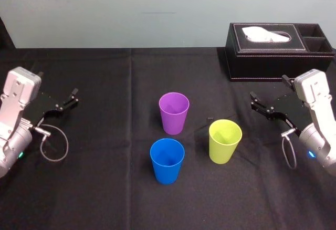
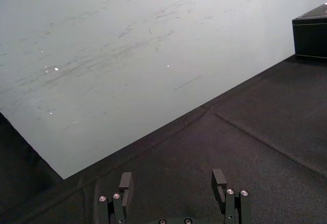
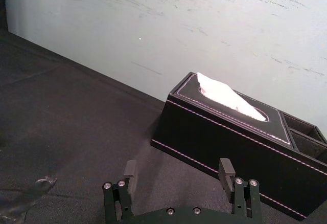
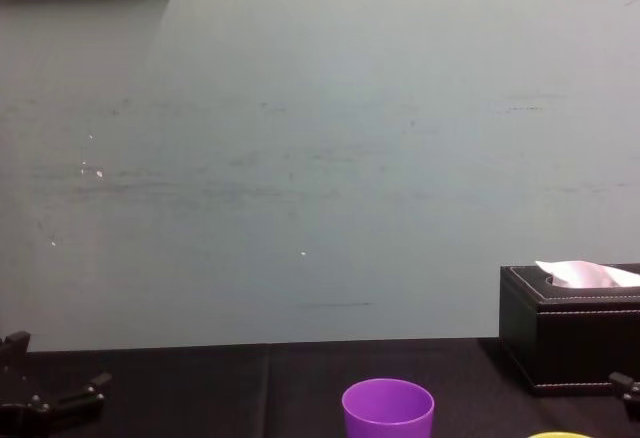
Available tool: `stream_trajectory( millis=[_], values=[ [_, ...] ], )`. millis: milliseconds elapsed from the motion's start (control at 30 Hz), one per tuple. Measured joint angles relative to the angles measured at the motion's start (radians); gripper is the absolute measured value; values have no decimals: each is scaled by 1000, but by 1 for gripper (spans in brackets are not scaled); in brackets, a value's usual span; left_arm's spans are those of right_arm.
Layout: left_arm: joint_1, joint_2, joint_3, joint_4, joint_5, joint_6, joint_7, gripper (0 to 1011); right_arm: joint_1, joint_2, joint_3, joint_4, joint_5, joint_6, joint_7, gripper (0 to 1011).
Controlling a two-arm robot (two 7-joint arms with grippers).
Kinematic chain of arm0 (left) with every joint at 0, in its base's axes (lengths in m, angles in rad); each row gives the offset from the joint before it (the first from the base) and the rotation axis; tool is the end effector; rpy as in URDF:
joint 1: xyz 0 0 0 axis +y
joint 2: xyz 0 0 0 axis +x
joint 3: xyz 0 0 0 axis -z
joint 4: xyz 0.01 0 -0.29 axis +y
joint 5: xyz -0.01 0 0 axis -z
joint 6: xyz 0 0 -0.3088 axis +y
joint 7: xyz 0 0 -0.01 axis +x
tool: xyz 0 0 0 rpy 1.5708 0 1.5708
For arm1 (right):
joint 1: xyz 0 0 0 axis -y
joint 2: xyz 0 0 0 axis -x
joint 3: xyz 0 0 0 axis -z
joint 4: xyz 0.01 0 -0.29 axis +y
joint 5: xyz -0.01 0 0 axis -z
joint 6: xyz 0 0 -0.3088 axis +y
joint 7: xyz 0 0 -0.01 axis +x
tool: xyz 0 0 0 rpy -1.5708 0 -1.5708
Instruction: Stack the three plastic cups sequentially using one hand.
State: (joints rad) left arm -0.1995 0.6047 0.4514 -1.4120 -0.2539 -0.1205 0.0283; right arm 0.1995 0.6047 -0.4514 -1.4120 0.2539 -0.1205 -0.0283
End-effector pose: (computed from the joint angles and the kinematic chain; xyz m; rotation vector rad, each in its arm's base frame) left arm 0.3581 0.0827 -0.3023 0.3045 -0.2850 1.2480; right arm 0.3581 -0.0827 -0.3023 -0.3045 -0.2850 -1.2480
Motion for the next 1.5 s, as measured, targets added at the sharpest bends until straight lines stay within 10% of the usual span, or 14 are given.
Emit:
stream_trajectory(
  millis=[1500],
  values=[
    [0,0,0,0,0,0,0,1012,0,0,0,0,0,0,0,1003]
  ],
)
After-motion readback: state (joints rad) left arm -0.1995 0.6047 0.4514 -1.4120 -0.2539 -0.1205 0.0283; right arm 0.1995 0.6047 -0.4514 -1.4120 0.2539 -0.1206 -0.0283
